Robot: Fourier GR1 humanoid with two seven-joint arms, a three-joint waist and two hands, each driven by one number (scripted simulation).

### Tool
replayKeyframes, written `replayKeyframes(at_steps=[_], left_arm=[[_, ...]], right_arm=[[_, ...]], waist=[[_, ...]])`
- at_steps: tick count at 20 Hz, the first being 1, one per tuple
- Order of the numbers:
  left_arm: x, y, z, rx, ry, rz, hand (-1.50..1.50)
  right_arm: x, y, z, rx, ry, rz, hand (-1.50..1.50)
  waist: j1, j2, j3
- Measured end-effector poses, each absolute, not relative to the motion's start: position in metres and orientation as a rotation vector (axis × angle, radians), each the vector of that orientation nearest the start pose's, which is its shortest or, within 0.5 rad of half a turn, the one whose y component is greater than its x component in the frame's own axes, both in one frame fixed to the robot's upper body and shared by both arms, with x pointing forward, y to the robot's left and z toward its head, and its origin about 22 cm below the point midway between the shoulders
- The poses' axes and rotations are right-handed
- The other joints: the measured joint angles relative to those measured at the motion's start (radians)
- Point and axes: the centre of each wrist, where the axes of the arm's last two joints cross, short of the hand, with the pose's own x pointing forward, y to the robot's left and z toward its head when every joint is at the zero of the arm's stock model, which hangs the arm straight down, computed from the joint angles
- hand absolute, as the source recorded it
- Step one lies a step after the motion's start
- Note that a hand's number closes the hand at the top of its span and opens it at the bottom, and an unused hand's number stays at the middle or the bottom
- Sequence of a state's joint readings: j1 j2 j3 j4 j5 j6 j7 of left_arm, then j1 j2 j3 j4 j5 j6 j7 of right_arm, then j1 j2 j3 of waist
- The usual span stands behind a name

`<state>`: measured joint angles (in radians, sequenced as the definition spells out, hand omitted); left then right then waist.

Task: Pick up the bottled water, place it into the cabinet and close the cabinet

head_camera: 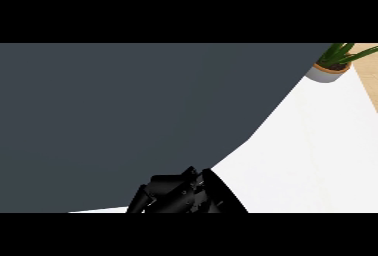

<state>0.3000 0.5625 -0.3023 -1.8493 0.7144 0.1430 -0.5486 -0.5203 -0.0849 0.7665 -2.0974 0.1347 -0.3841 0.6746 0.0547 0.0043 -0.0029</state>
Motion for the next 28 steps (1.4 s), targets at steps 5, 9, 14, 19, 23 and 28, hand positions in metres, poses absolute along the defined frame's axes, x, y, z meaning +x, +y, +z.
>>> replayKeyframes(at_steps=[5,9,14,19,23,28], left_arm=[[0.15,0.301,0.022,-0.24,-1.878,0.162,1.5],[0.144,0.31,0.026,-0.229,-1.883,0.154,1.5],[0.136,0.32,0.025,-0.234,-1.88,0.151,1.5],[0.14,0.321,0.026,-0.237,-1.886,0.151,1.5],[0.144,0.325,0.029,-0.251,-1.889,0.135,1.5],[0.148,0.318,0.033,-0.27,-1.898,0.122,1.5]], right_arm=[[0.224,-0.037,0.198,0.395,-1.758,0.505,1.5],[0.269,-0.04,0.196,0.445,-1.683,0.483,1.5],[0.319,-0.045,0.185,0.457,-1.659,0.49,1.5],[0.338,-0.053,0.175,0.526,-1.658,0.563,1.5],[0.346,-0.06,0.17,0.561,-1.677,0.606,1.5],[0.352,-0.067,0.166,0.598,-1.701,0.657,1.5]], waist=[[-0.003,0.0,0.0],[-0.009,0.0,0.001],[-0.016,-0.01,0.003],[-0.015,-0.032,0.001],[-0.008,-0.04,-0.002],[0.001,-0.044,-0.006]])
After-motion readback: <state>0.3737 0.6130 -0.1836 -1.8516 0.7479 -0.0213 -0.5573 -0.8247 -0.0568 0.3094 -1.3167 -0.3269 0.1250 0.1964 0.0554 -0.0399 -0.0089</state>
